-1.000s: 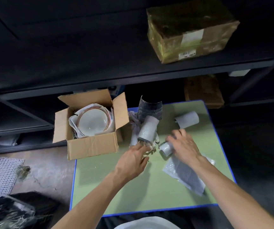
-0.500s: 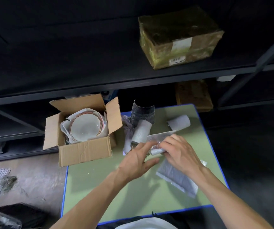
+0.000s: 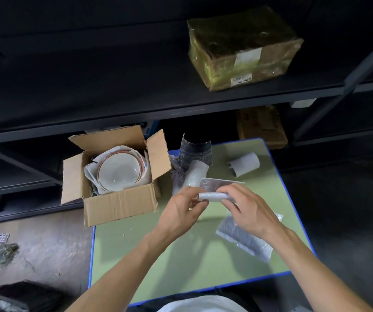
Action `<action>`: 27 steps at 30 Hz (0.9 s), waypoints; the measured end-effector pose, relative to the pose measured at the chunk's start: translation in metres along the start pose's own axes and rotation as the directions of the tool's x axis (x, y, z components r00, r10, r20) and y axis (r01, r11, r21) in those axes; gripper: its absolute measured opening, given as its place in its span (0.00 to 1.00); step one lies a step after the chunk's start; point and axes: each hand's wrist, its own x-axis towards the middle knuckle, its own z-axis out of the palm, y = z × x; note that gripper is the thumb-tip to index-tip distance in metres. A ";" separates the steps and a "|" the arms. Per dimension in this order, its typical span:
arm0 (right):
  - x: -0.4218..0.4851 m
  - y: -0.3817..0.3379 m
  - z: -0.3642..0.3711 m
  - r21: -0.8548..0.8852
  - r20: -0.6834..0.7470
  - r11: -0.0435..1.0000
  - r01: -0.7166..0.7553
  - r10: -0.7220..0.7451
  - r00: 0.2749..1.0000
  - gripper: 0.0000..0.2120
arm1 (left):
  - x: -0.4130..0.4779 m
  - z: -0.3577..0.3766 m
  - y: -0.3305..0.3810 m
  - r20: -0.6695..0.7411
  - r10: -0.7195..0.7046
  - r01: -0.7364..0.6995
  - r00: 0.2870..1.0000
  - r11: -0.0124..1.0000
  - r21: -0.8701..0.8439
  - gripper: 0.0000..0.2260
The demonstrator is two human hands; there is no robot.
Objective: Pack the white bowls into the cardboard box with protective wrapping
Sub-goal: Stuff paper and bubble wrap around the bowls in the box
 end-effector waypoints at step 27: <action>-0.004 -0.030 -0.016 -0.001 -0.120 0.998 0.055 -0.055 0.991 0.10 | -0.009 -0.011 0.041 -0.090 -0.317 0.228 0.944 0.826 -0.516 0.09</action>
